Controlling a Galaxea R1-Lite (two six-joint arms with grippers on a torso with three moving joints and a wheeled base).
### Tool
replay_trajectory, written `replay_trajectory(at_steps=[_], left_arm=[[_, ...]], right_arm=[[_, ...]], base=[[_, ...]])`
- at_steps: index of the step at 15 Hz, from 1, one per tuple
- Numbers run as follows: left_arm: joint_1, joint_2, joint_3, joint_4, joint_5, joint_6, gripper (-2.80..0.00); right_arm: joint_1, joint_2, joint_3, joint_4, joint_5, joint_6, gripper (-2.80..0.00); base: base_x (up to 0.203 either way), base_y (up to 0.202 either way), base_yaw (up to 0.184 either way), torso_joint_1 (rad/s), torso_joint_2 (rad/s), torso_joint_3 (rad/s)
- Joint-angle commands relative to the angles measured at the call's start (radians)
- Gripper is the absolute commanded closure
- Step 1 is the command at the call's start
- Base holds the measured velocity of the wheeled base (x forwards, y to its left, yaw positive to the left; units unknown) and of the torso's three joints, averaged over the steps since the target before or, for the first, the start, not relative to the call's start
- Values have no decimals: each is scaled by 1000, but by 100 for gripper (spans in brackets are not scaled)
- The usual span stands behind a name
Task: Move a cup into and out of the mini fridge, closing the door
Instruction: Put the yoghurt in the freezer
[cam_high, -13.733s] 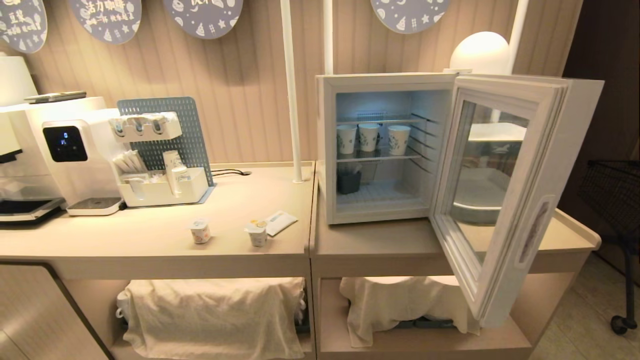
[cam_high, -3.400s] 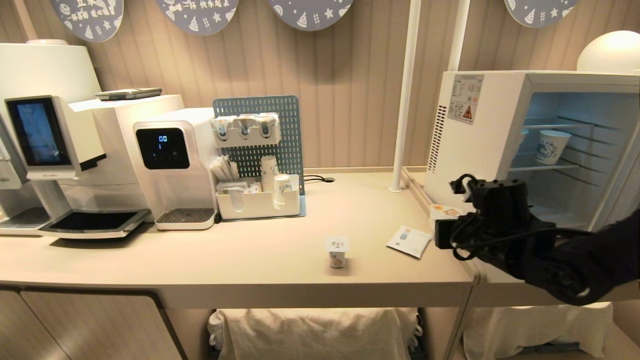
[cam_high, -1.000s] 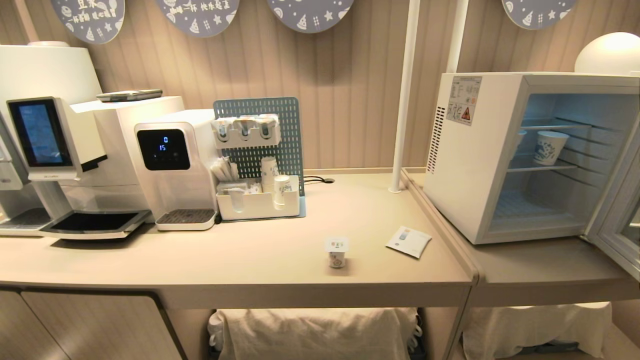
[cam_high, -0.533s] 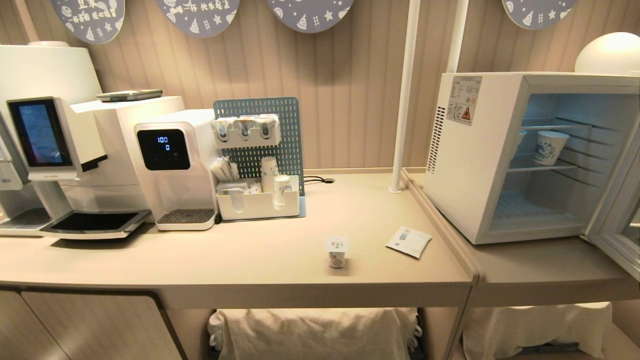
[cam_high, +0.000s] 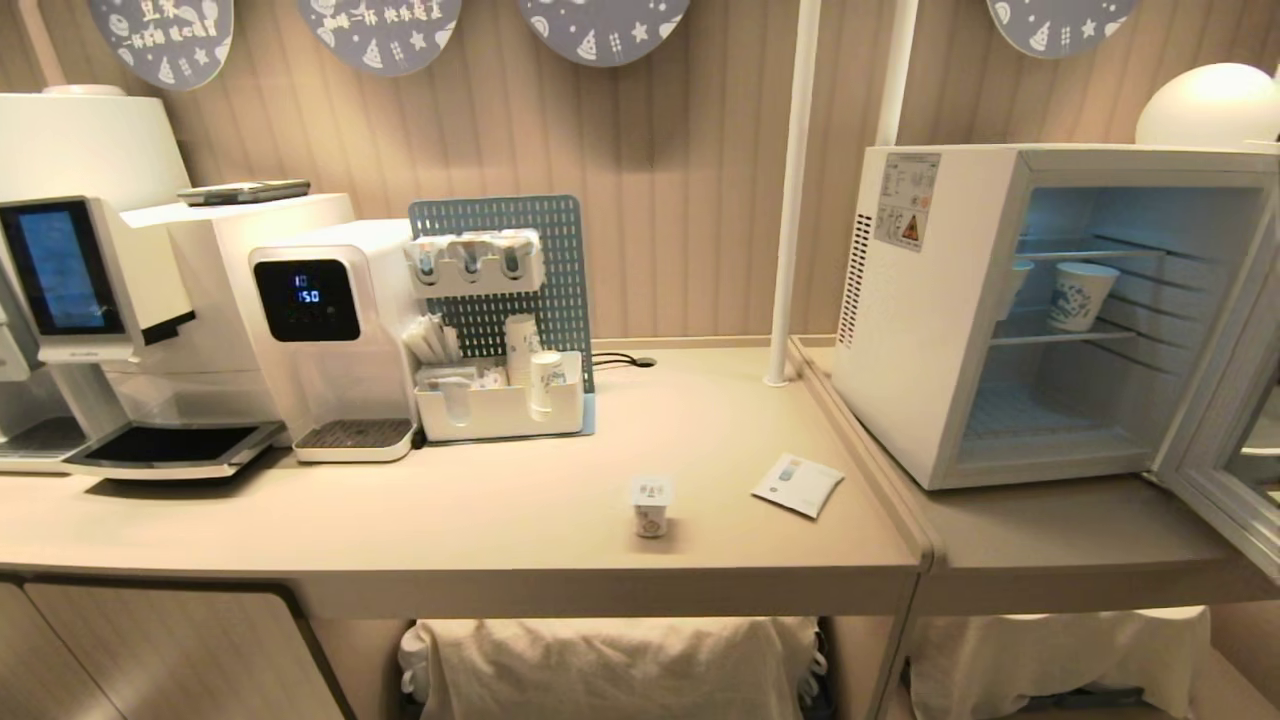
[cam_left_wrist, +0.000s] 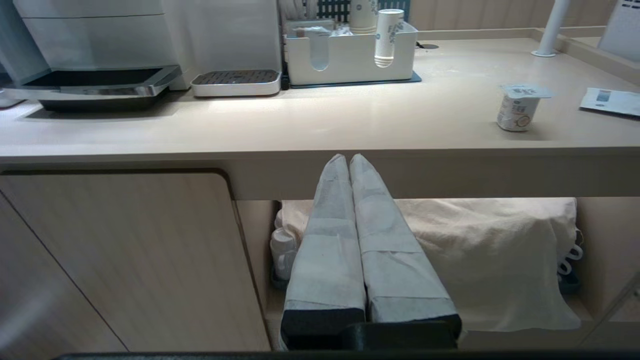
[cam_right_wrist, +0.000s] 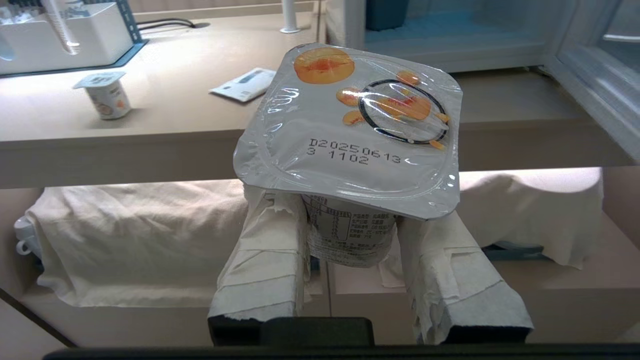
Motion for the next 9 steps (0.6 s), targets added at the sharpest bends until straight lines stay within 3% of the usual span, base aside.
replay_trajectory(at_steps=[1,9], left_arm=[[-2,-1,0,0,1,0,0],[-2,-1,2,-3,1,-6,0]], right_arm=[[-1,2,0,0,1,0,0],[-1,3,0,0,1,0,0]], base=[[0,-202,-1,7,2,-1],[0,-195,-1,2,3,2]])
